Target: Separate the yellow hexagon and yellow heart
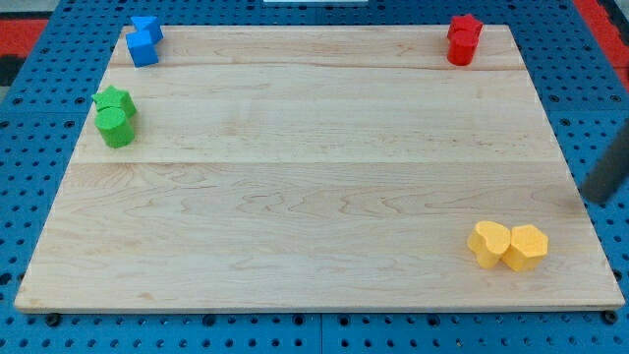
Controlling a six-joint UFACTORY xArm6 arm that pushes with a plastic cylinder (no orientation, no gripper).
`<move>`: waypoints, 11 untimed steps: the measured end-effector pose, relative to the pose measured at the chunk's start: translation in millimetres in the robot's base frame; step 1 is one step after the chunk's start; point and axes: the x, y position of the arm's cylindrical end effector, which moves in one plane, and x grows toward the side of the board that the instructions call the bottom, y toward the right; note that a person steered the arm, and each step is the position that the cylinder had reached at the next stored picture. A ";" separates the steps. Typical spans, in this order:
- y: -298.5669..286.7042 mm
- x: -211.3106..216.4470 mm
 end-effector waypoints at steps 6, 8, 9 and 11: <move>-113.0 42.9; -128.7 31.4; -154.0 16.0; -139.0 -31.9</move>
